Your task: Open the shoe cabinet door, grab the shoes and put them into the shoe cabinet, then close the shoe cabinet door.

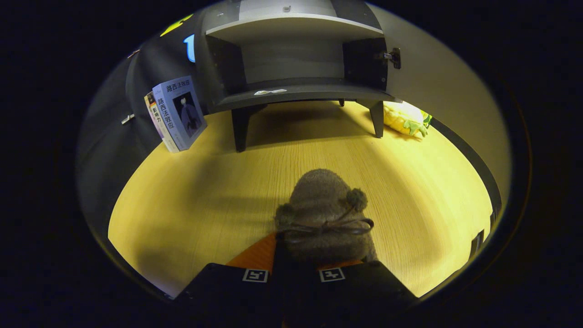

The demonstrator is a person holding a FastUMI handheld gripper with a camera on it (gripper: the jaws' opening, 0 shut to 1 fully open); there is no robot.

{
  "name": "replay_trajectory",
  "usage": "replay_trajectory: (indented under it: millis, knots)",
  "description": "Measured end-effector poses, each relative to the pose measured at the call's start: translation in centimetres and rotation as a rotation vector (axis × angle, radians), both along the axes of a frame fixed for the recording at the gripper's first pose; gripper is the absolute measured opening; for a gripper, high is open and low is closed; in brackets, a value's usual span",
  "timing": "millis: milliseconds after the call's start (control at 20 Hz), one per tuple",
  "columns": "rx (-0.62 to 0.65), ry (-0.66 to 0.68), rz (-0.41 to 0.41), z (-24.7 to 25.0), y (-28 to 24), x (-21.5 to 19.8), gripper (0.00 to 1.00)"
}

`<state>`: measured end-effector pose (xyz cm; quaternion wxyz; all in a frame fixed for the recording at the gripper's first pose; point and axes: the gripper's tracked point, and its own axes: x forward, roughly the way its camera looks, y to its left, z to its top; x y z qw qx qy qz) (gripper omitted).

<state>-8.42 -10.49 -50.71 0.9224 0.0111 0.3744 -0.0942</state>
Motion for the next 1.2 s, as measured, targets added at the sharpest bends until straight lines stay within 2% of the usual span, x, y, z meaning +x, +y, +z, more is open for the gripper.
replay_trajectory:
  millis: [100, 250, 500, 800, 1200]
  knots:
    - [-0.024, 0.013, 0.001, -0.1, -0.2, 0.1, 0.25]
    - [-0.063, 0.048, 0.021, -0.3, -0.1, 0.3, 0.05]
    - [-0.046, 0.009, -0.005, 3.2, 0.1, 0.8, 0.05]
    - [-0.053, -0.114, 0.003, 13.3, 0.9, 4.4, 0.05]
    - [-0.071, -0.208, -0.002, 25.8, 0.9, 8.6, 0.05]
